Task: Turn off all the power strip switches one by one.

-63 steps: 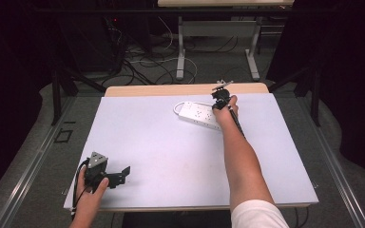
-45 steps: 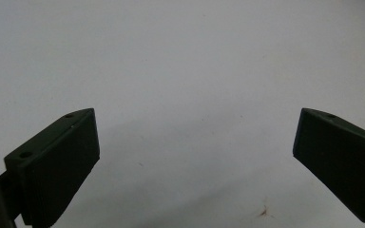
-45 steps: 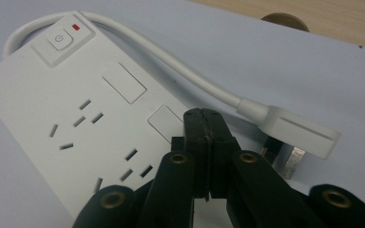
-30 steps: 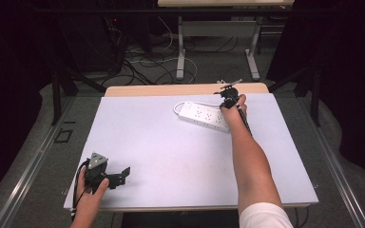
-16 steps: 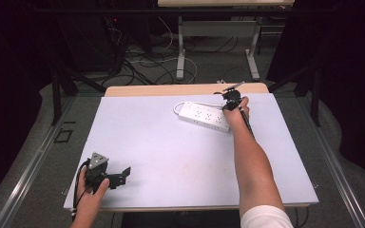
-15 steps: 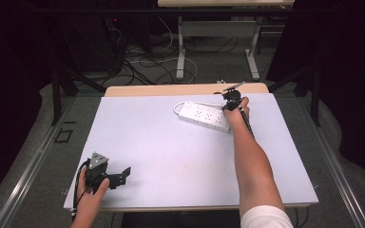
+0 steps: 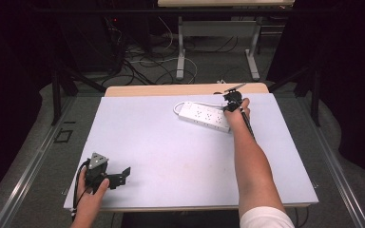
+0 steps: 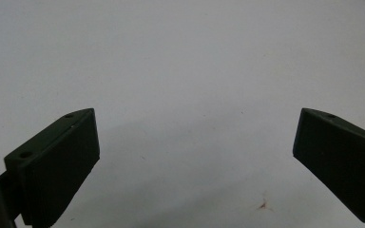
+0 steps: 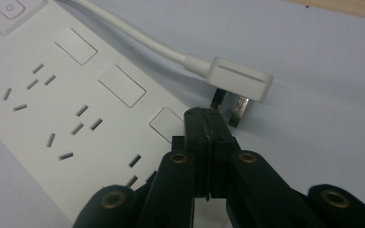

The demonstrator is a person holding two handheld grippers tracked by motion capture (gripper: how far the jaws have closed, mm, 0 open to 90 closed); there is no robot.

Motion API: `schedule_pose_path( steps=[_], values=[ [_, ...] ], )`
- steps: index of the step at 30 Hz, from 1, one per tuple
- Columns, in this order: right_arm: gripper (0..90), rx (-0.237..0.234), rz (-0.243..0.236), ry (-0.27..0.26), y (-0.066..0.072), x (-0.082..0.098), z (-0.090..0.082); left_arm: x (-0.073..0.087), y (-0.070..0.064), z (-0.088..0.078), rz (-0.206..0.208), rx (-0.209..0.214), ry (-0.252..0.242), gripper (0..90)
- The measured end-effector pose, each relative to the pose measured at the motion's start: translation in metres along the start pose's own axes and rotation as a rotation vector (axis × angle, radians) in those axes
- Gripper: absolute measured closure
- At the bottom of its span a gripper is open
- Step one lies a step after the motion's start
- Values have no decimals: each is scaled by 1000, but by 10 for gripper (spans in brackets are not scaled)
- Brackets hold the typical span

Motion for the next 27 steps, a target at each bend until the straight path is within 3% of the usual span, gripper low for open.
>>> schedule_pose_path(
  steps=[4,11,16,27],
  values=[
    [900,-11,15,-14,0,1,0,0,0,0,-2,-1,1,15],
    [897,-10,-28,-30,-1,0,-1,1,-1,1,3,0,4,15],
    [878,-45,-63,-45,5,5,-5,1,0,2,4,-1,12,15],
    [773,-116,-121,-69,9,31,-38,0,3,2,2,-13,1,15]
  ],
)
Point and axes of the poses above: each handheld gripper's, and its own axes: z roughly forward along the jaws, x roughly out of its underside, y roughly to its left, the point moved 10 cm from there along z, roughly forward along the jaws, and after that the axes turned 11 degrees about -x, right-handed, at the moved point
